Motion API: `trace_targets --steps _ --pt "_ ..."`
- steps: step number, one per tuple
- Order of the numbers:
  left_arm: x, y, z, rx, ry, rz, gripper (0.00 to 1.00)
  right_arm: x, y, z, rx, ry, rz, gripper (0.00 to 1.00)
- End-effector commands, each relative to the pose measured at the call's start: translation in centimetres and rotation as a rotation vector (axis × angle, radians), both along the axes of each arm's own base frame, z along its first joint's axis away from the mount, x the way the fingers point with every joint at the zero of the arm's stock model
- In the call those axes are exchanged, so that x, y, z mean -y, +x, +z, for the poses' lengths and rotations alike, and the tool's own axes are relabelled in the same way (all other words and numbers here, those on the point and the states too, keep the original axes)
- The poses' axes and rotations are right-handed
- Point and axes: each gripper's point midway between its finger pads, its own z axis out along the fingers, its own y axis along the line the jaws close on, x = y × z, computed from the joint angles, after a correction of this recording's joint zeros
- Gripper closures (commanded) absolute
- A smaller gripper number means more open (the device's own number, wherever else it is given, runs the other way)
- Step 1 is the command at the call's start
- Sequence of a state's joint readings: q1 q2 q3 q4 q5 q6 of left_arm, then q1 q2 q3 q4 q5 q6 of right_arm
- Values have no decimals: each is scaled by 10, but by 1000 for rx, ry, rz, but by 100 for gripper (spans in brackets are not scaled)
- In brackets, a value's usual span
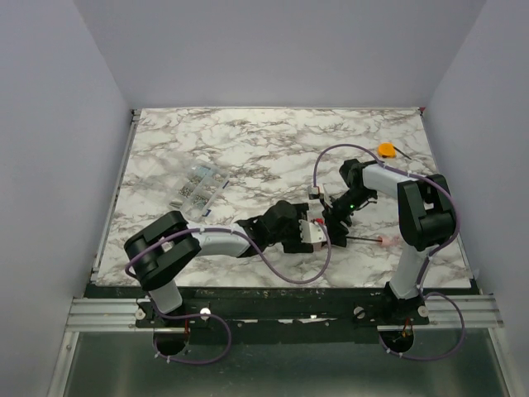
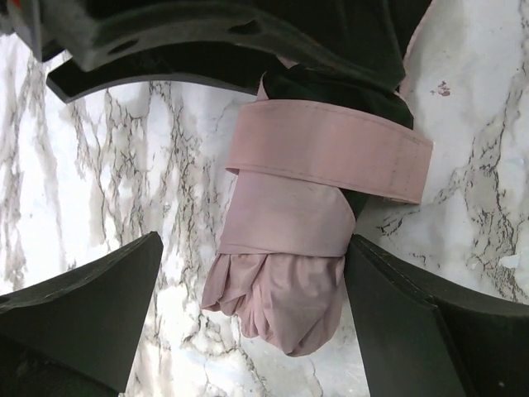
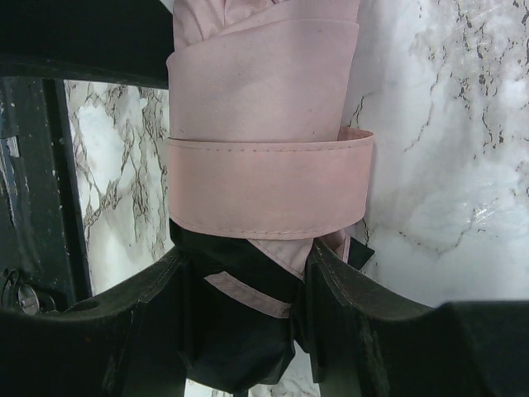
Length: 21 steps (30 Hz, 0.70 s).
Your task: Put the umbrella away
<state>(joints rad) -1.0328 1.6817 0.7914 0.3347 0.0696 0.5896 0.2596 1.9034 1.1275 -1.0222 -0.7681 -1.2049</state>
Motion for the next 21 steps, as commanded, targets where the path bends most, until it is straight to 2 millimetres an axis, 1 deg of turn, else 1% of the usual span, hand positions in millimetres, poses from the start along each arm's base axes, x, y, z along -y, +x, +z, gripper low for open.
trace_targets --steps 1,7,9,11,14,17,21 --pt "9 3 4 -75 -56 -30 9 43 -37 -54 -102 -238 99 100" --pt "19 -10 8 -126 -72 -120 9 42 -37 -54 -102 -237 96 100" --pt "22 -13 3 -152 -56 -142 9 42 -36 -54 -104 -238 97 100" --pt "25 -12 -4 -171 -31 -145 11 42 -36 -54 -106 -237 97 100" --pt "27 -10 -18 -201 22 -146 20 41 -35 -54 -111 -234 94 100" --pt "21 -13 -39 -245 79 -139 35 40 -35 -54 -115 -231 92 99" --pt "8 -16 -61 -292 124 -112 42 38 -34 -54 -115 -222 86 99"
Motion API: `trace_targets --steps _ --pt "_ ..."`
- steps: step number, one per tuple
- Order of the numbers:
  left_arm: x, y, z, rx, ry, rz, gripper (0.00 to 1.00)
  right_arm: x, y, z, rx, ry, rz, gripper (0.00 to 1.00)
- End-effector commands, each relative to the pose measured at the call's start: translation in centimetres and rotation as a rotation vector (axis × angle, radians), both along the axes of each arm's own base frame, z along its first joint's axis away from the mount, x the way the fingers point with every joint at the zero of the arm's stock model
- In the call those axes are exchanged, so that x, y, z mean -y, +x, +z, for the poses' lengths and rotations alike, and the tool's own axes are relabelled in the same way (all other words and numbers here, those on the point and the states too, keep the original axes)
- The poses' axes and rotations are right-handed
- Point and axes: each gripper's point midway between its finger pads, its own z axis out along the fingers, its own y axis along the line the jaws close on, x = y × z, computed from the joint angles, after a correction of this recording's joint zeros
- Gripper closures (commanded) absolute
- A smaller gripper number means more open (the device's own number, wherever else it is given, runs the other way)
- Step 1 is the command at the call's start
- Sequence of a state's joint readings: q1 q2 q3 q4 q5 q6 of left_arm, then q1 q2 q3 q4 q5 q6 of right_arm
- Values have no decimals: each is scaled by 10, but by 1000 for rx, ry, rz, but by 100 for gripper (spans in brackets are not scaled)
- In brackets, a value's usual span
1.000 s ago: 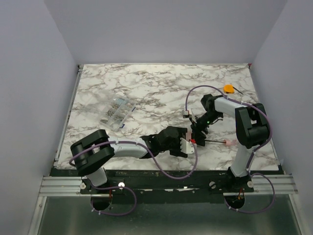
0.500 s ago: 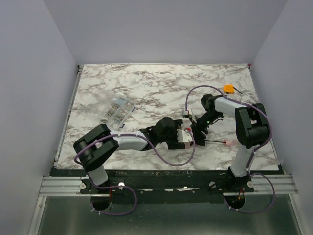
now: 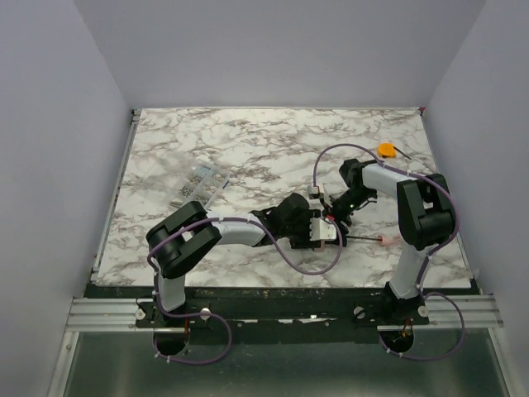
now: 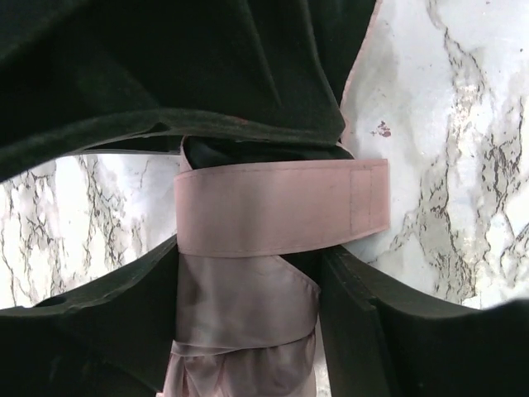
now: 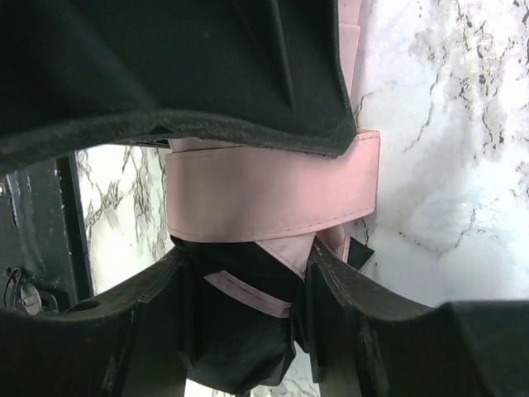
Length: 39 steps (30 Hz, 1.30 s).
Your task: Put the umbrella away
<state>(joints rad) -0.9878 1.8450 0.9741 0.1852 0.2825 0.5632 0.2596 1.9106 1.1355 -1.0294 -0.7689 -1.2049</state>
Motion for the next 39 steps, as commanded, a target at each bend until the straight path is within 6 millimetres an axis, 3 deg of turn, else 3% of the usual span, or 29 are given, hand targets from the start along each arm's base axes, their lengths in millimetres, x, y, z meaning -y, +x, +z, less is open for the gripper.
trace_targets --steps 1,4,7,12,19,25,29,33,39 --pt "-22 -13 -38 -105 103 -2 43 37 -34 -54 -107 -219 84 98" --pt "-31 -16 -50 -143 124 12 58 37 -31 -54 -98 -218 76 96" --pt "-39 -17 -59 -171 140 35 86 34 -26 -51 -78 -204 60 91" --pt "-48 -19 -67 -204 154 58 99 24 -8 -28 -8 -128 22 74" --pt "-57 -23 -81 -300 179 101 100 18 38 33 210 6 -46 34" --pt "-65 -32 -96 -419 205 138 100 25 62 80 419 78 -57 21" --pt "-70 -37 -105 -499 225 156 100 20 47 91 537 161 58 20" --pt "-72 -42 -109 -598 227 172 100 10 23 85 696 293 190 5" --pt "-74 -46 -116 -701 234 188 100 8 38 74 819 290 139 1"
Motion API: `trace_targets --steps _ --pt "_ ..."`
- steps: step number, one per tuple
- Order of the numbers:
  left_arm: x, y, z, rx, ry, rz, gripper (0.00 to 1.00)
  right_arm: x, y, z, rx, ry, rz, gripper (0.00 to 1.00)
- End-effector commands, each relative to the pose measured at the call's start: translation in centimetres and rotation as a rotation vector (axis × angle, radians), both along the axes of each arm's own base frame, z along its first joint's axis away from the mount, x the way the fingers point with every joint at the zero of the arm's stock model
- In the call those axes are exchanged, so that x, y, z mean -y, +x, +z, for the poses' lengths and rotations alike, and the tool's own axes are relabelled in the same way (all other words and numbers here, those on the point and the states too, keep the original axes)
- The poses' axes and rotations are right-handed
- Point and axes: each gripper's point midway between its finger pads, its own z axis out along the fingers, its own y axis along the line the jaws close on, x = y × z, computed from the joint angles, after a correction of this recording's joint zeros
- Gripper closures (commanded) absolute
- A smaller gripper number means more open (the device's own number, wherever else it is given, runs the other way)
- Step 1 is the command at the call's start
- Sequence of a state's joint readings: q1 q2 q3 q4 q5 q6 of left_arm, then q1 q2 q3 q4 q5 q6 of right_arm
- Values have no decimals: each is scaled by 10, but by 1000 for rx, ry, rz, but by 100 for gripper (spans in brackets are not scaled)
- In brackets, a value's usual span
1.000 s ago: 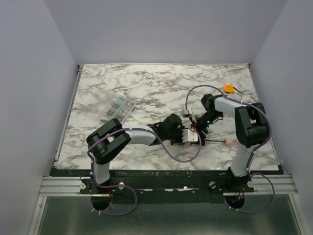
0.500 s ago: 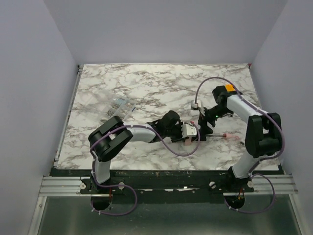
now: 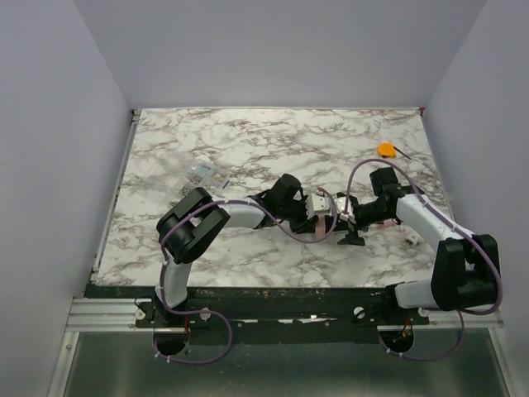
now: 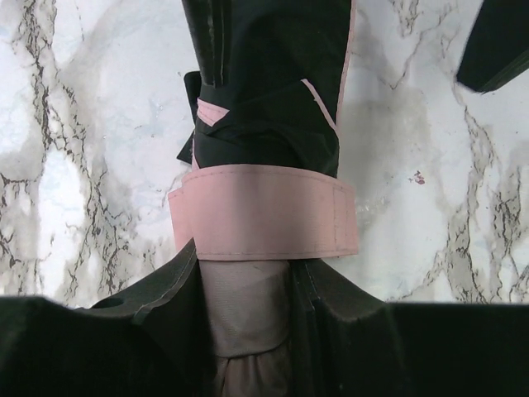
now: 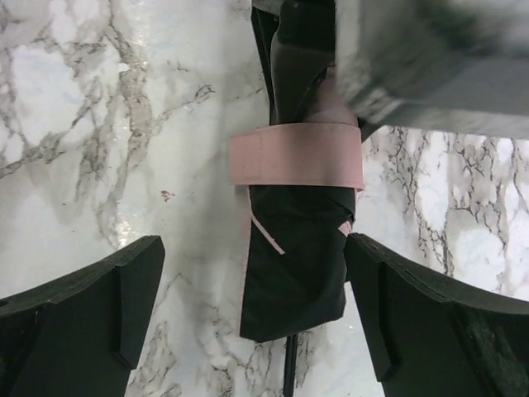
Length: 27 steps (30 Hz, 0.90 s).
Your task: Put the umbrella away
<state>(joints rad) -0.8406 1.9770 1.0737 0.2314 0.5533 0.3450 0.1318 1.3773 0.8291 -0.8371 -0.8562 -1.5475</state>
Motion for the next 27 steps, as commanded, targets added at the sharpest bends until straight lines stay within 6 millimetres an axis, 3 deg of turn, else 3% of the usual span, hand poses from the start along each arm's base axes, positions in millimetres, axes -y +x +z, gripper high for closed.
trace_targets --steps 1,20,27 --pt "-80 -73 -108 -426 367 44 100 -12 32 8 183 68 24 1" --pt "-72 -67 -107 -468 390 37 100 -14 39 -41 89 -32 15 6" --pt "-72 -67 -109 -497 386 47 100 -10 38 -62 91 -97 -11 23"
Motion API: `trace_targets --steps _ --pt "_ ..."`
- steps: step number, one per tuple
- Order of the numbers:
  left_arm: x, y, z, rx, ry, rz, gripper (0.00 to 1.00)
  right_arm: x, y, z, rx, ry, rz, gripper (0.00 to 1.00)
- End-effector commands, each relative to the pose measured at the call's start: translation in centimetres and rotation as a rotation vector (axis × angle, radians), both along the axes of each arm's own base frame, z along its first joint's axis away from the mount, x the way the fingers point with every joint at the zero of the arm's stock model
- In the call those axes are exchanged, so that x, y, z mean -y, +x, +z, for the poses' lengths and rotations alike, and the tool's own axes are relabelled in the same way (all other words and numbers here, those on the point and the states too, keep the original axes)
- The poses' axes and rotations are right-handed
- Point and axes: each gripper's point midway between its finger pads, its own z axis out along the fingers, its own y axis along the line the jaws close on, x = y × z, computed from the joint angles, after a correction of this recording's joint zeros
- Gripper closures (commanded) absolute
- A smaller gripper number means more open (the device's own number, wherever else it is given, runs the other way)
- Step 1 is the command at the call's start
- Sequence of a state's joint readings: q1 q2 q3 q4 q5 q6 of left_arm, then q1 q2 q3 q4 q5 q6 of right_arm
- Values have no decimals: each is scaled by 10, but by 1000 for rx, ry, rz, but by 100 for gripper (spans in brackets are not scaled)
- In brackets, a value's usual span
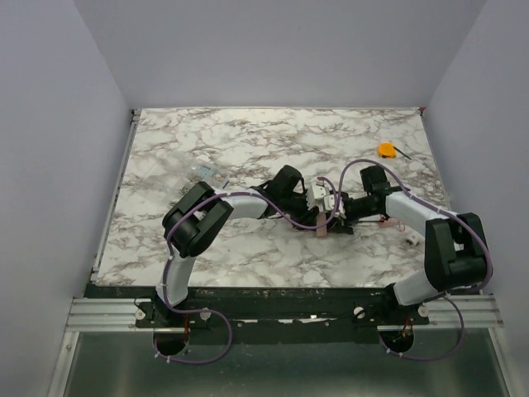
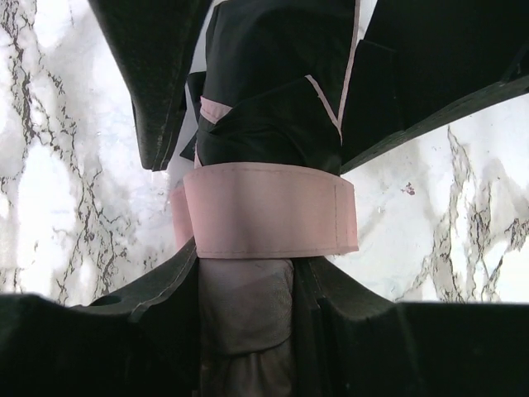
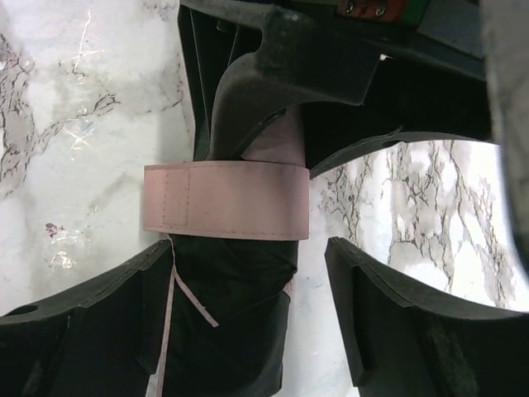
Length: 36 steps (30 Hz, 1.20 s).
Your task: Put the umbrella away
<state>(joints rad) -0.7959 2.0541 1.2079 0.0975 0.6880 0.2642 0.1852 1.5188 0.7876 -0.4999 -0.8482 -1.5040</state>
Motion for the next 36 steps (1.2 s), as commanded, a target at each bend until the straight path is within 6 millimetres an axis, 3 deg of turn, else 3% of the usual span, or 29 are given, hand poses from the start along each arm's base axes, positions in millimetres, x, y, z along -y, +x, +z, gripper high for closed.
trace_targets --steps 1,5,9,16,21,25,32,36 --pt "-77 -70 -108 -312 389 26 100 11 -3 -33 -19 -116 -50 25" --pt "-75 -68 -108 -316 376 33 100 16 -8 -45 -15 -152 -55 30" --pt "-74 -67 -106 -314 366 38 100 19 -7 -52 7 -179 -69 22" --pt "-75 -66 -105 -315 366 39 100 26 -1 -54 2 -226 -111 21" --pt "-75 -66 -105 -317 361 40 100 28 -17 -54 -69 -237 -91 19" --pt "-74 -66 -104 -321 350 41 100 36 -21 -65 -60 -279 -101 23" --pt "-76 -67 -105 -311 340 44 100 29 -21 -39 -24 -164 -96 13" --pt "-79 -70 -109 -320 349 47 100 27 -14 -42 -13 -156 -89 16"
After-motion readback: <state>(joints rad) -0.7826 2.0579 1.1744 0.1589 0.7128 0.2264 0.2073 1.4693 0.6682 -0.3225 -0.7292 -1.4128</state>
